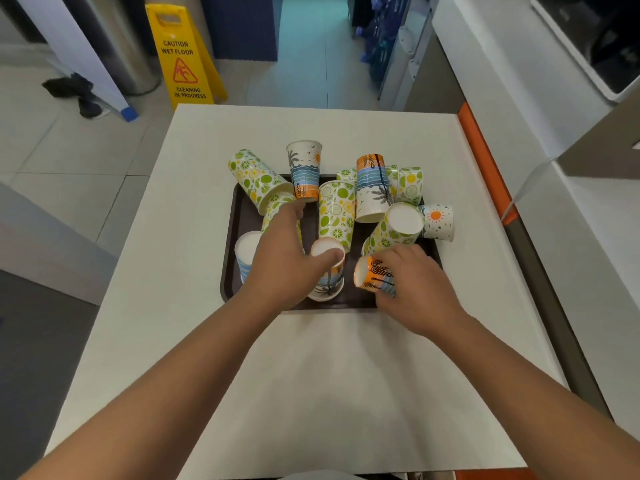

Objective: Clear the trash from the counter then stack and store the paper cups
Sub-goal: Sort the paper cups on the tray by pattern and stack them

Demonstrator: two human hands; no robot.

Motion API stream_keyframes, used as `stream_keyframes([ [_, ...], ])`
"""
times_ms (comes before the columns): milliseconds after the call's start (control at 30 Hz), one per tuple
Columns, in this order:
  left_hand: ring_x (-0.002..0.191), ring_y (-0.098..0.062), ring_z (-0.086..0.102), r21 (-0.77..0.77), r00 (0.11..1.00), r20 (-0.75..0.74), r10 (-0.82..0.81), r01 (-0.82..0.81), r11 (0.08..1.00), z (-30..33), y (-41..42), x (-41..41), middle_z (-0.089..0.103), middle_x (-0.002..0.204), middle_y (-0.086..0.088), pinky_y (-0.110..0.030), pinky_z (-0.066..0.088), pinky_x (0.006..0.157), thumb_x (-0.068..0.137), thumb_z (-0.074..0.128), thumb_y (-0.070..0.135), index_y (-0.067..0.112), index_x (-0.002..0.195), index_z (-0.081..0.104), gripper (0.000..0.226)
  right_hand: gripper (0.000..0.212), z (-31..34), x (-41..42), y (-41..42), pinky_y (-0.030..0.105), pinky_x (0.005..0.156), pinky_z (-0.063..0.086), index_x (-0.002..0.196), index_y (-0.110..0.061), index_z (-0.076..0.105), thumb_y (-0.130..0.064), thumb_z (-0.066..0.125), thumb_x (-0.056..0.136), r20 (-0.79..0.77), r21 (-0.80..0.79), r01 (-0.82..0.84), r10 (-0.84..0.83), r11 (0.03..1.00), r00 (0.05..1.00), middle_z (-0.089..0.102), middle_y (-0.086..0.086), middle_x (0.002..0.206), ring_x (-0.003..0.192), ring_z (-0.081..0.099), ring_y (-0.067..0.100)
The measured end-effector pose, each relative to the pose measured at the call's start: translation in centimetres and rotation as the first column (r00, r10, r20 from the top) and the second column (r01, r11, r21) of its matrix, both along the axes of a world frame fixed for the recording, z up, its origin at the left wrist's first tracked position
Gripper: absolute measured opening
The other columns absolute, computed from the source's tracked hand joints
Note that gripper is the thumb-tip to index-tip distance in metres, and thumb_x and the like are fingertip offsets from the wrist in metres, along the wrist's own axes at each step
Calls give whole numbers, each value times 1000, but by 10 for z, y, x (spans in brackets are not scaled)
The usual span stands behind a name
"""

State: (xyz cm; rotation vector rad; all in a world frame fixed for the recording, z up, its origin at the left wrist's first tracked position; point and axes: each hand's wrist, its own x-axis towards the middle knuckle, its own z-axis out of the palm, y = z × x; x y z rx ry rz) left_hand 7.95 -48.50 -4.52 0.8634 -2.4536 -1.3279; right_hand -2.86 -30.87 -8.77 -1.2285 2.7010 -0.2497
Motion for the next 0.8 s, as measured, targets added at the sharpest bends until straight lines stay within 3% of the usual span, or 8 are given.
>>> stream_keyframes([
  [100, 123, -10, 50, 11, 997, -63, 46, -46, 999, 24, -21, -17, 53, 135, 4, -29, 43, 99, 76, 80, 34, 17, 135, 47, 70, 58, 30, 4, -1, 28, 81, 42, 129, -25, 51, -29, 72, 75, 92, -304, 133, -110, 943, 990, 54, -6, 119, 110, 49, 14],
  [233, 108, -13, 55, -49, 993, -38, 112, -114, 992, 30, -60, -64, 58, 126, -2, -27, 46, 87, 80, 76, 33, 11, 131, 52, 60, 53, 66, 4, -18, 8, 79, 44, 123, -27, 53, -29, 76, 75, 288, -618, 317, -167, 720, 943, 54, -10, 119, 107, 55, 2],
  [333, 112, -21, 56, -107, 990, 87, 112, -102, 989, 14, -81, -99, 58, 127, -7, -25, 40, 78, 81, 73, 32, 8, 130, 51, 58, 54, 81, 9, -37, 7, 83, 47, 125, -26, 52, -27, 77, 77, 381, -718, 394, -149, 574, 912, 56, -9, 122, 110, 55, 0],
  [467, 115, -27, 55, -192, 969, 239, 64, -18, 981, -10, -93, -128, 58, 127, -13, -27, 38, 74, 82, 72, 30, 3, 127, 50, 57, 59, 78, 17, -55, 10, 82, 49, 128, -28, 48, -24, 78, 78, 469, -740, 458, -110, 492, 876, 56, -13, 123, 109, 55, -3],
  [633, 123, -32, 50, -224, 926, 376, 39, 51, 973, -34, -106, -153, 51, 133, -18, -34, 43, 87, 83, 72, 27, -2, 132, 40, 65, 62, 60, 22, -63, 23, 87, 52, 129, -29, 48, -23, 77, 75, 500, -732, 466, -73, 498, 863, 54, -11, 123, 111, 55, 2],
  [700, 123, -33, 49, -229, 922, 382, 57, 35, 973, -42, -110, -162, 50, 133, -19, -38, 43, 93, 80, 75, 38, -1, 133, 35, 77, 61, 53, 21, -63, 18, 86, 51, 128, -28, 49, -22, 78, 74, 500, -707, 451, -66, 544, 864, 54, -8, 123, 111, 55, 3],
  [800, 120, -34, 51, -231, 933, 354, 68, 16, 973, -50, -112, -175, 51, 131, -18, -39, 44, 92, 78, 75, 45, 1, 136, 28, 86, 60, 43, 16, -62, 12, 86, 47, 126, -27, 50, -22, 79, 73, 489, -643, 401, -52, 653, 870, 54, -6, 122, 112, 54, 4],
])
